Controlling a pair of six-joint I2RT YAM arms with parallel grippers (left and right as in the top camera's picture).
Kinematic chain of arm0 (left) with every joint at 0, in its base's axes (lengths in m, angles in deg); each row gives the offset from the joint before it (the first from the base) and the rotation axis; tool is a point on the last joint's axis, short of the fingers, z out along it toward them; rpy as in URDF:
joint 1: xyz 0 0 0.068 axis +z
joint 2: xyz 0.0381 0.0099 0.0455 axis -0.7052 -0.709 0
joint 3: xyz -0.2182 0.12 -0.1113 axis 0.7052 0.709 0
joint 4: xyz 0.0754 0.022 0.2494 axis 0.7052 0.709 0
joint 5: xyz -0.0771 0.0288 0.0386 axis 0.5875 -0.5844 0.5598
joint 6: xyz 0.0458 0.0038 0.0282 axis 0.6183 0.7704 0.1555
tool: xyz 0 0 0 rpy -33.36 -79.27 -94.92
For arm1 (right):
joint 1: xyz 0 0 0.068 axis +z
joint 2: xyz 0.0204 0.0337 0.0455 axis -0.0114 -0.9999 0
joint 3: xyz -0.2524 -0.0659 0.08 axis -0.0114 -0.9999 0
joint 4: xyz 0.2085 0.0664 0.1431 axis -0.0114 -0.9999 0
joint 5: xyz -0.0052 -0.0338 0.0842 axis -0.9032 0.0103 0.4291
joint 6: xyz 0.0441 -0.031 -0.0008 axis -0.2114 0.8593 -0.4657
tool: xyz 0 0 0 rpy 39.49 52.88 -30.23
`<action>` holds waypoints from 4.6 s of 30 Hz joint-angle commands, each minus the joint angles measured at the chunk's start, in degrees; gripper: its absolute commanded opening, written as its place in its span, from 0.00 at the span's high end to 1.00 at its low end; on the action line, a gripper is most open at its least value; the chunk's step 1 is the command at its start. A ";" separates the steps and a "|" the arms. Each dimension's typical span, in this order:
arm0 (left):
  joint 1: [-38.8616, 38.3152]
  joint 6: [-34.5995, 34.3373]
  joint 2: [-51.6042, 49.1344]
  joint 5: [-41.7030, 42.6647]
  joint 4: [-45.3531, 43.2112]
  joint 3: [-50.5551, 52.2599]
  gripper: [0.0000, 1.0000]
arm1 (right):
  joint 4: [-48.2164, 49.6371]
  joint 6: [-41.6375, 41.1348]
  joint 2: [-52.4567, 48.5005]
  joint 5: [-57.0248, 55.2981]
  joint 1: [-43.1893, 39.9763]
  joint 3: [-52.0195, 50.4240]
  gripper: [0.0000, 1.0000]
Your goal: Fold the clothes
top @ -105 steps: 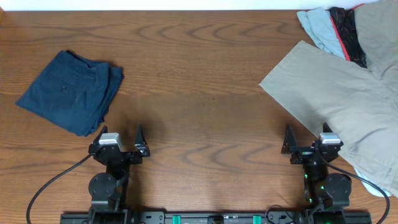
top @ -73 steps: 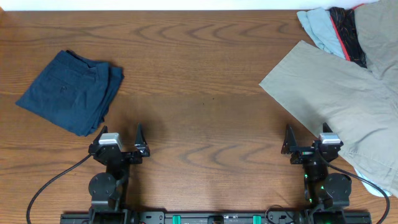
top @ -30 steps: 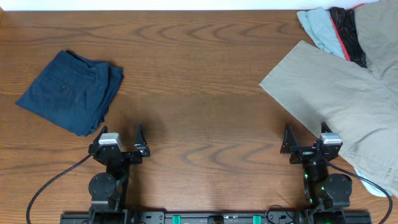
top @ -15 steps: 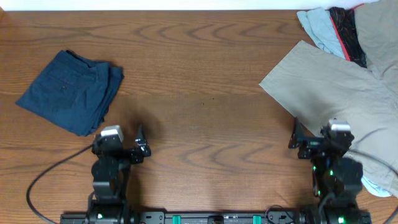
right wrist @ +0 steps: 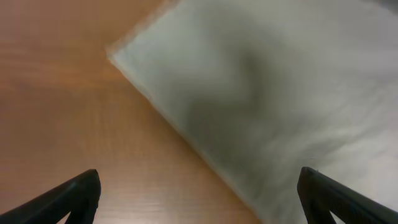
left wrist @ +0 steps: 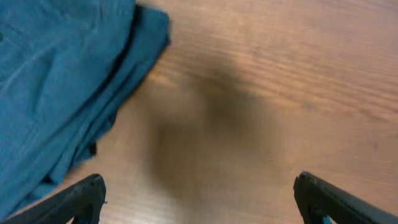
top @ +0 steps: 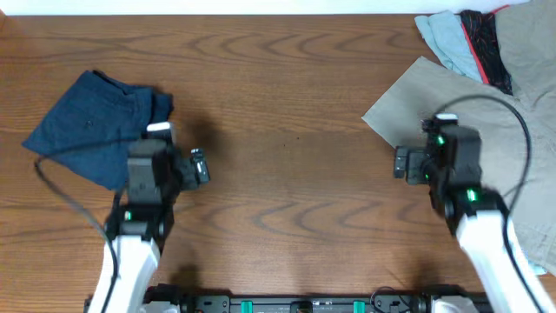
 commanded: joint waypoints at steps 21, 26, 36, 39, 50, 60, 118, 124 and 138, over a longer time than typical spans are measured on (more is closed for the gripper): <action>0.13 1.14 -14.99 -0.46 -3.04 -8.48 0.02 | 2.64 4.48 -34.60 -10.58 0.39 11.37 0.01; 0.13 1.14 -14.99 -0.46 -4.39 -8.48 0.02 | 5.55 3.06 -38.42 -15.52 0.35 11.37 0.11; 0.13 1.14 -14.99 -0.46 -5.44 -8.48 0.02 | 5.97 1.20 -38.23 -12.57 0.66 12.61 0.99; 0.13 1.14 -14.99 -0.46 -7.19 -8.48 0.02 | 4.72 1.22 -36.79 -4.81 1.73 15.96 0.99; 0.13 1.14 -14.99 -0.46 -12.11 -8.48 0.02 | 12.07 -5.64 -33.81 20.00 14.49 34.45 0.99; 0.13 0.94 -14.99 -0.46 -12.09 -8.48 0.02 | 18.34 -5.62 -33.81 15.87 21.22 36.96 0.99; 0.07 -4.57 -15.17 6.69 -12.04 -8.15 0.02 | -6.25 -6.47 -35.04 -2.86 13.51 36.96 0.01; -1.77 -9.40 -18.08 12.17 -12.07 -8.15 0.02 | -17.11 -14.05 -34.93 -3.04 3.80 36.96 0.01; -14.27 -30.10 -28.63 15.89 -17.59 -8.15 0.02 | -24.33 -17.20 -34.86 -3.89 -14.60 36.96 0.01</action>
